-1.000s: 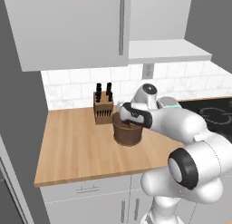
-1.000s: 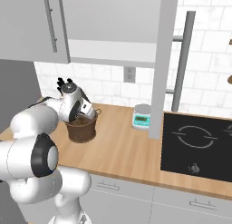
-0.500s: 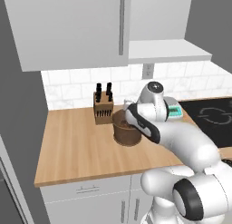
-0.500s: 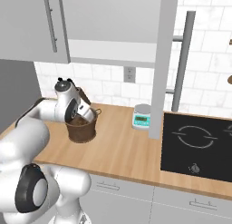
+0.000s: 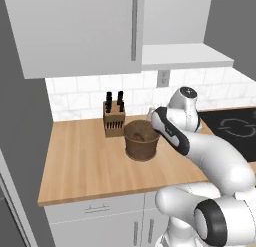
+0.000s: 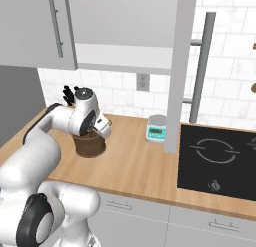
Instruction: Open the cabinet, pick up the bread from the cabinet and place it in the basket. Then move the basket to the dining counter.
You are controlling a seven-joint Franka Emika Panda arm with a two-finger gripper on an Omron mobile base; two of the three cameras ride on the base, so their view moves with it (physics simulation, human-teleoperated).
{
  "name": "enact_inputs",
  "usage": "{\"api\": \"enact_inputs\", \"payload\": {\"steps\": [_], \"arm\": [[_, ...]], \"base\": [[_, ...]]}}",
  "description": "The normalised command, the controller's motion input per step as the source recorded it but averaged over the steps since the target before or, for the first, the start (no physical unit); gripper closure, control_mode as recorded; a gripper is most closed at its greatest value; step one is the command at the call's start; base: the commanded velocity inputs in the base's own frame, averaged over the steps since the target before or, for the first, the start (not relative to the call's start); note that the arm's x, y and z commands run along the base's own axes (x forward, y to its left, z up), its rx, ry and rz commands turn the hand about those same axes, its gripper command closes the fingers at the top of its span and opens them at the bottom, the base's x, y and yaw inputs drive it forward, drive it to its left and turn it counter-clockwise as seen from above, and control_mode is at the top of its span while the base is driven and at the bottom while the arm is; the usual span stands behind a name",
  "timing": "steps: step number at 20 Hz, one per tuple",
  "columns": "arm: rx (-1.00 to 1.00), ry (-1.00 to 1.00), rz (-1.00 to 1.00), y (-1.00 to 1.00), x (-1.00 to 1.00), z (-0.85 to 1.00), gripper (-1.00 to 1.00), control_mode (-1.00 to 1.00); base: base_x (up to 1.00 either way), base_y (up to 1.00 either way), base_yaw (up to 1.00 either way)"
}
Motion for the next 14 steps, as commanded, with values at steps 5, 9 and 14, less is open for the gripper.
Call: {"api": "enact_inputs", "payload": {"steps": [5,9,14], "arm": [[0.13,0.14,0.0,-0.01,0.0,-0.34,-1.0,-1.0],[0.13,0.13,0.0,0.0,0.0,-0.37,-1.0,-1.0],[0.04,0.04,0.0,0.0,0.05,-0.18,-1.0,-1.0]], "base": [[0.0,0.0,0.0],[0.0,0.0,0.0],[0.0,0.0,0.0]]}}
